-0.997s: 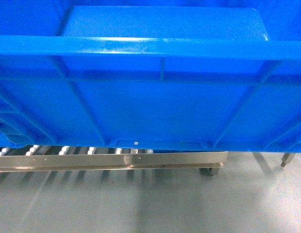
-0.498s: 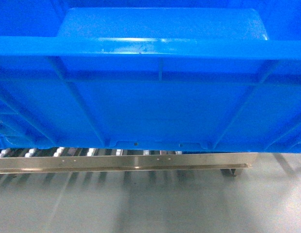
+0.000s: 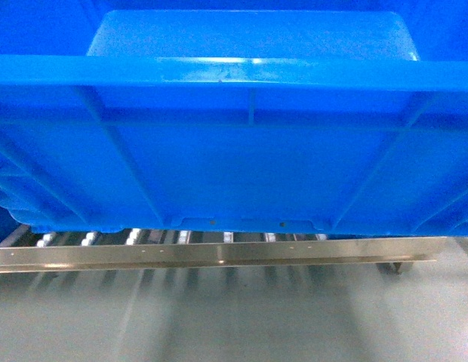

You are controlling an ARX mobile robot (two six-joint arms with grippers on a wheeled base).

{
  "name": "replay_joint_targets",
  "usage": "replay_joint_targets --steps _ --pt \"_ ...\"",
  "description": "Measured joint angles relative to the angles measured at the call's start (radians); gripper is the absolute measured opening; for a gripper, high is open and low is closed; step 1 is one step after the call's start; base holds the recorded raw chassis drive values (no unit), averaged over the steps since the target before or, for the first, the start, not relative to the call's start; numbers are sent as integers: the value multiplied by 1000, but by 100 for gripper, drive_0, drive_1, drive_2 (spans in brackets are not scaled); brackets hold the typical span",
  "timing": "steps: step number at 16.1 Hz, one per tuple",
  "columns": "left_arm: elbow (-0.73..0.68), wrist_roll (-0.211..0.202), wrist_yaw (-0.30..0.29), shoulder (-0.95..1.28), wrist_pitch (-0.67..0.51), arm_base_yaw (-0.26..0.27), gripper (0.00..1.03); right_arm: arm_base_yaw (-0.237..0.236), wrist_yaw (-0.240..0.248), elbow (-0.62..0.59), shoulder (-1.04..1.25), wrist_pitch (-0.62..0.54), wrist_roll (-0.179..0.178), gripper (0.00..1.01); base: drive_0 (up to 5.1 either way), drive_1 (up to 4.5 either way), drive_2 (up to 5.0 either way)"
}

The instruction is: Place box next to blue box on left shelf

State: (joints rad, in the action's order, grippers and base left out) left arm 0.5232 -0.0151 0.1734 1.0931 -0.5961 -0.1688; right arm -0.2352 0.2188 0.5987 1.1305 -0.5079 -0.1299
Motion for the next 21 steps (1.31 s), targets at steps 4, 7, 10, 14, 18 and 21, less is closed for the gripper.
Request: replay_joint_targets --steps 4,7,10,14,18,21 --pt "0 0 1 0 4 0 11 0 -2 0 0 -2 0 11 0 0 0" --pt "0 0 0 0 -1 0 11 0 -1 0 0 -2 0 11 0 0 0" --pt "0 0 0 0 0 0 11 0 -2 0 0 -2 0 11 0 0 0" --pt "0 0 0 0 0 0 11 0 -1 0 0 -2 0 11 0 0 0" --pt "0 0 0 0 -8 0 11 0 -2 0 0 -9 0 11 0 0 0" --pt "0 0 0 0 2 0 11 0 -1 0 0 -1 0 11 0 0 0"
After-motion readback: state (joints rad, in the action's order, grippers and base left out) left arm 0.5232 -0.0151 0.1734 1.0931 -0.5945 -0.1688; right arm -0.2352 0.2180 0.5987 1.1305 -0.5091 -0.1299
